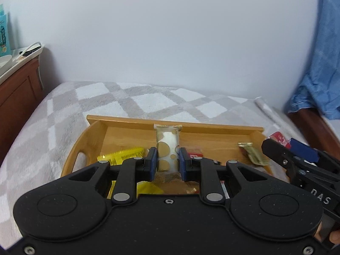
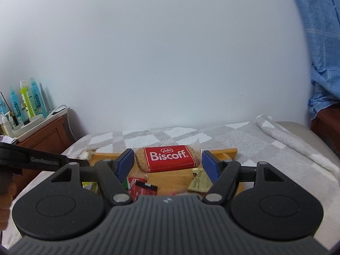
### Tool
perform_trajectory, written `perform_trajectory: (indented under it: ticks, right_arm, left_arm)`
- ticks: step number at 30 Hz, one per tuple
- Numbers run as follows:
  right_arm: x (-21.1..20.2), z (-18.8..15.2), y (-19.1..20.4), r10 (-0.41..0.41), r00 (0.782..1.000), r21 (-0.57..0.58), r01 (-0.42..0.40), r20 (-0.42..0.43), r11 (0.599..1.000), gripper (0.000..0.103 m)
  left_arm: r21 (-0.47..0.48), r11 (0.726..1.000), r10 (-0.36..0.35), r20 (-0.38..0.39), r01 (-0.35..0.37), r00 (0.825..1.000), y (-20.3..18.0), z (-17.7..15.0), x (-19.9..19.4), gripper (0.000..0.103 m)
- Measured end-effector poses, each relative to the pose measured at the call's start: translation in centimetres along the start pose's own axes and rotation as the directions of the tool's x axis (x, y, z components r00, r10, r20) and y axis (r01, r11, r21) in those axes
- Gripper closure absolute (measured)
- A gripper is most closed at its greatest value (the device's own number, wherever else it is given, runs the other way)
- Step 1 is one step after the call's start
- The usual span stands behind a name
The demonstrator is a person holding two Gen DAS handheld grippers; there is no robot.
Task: Organize snacks
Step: 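Carry both snacks over the tray and open both tools to release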
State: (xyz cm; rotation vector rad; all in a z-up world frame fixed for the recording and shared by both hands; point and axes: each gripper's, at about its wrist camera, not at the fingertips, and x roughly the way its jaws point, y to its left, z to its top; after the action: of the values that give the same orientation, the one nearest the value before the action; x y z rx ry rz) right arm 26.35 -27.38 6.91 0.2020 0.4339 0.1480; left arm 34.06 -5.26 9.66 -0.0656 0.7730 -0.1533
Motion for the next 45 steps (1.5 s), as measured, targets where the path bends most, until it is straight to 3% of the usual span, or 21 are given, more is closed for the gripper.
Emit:
perform_trajectory:
  ticks: [12,30,45]
  right_arm:
    - [5.3,-0.8,-0.8,-0.03,0.998,-0.014,0.029,-0.061,0.999,0.031]
    - [6.8,-1.1,-1.0,-0.047,0.992,0.042,0.053,-0.118,0.998,0.031]
    - [8.0,-1.1,-0.4,-0.08,0.978,-0.037,0.074,-0.193,0.997,0.03]
  left_arm:
    - [0.018,0.999,0.052,-0.032,-0.051,0.998,-0.2,0.3,5.3,0.083]
    - [-0.006,0.998,0.061,-0.03,-0.061,0.998,0.8,0.7,7.3,0.083]
    - [0.039,0.997,0.073,-0.072,-0.07,0.995,0.7,1.2,8.8,0.082]
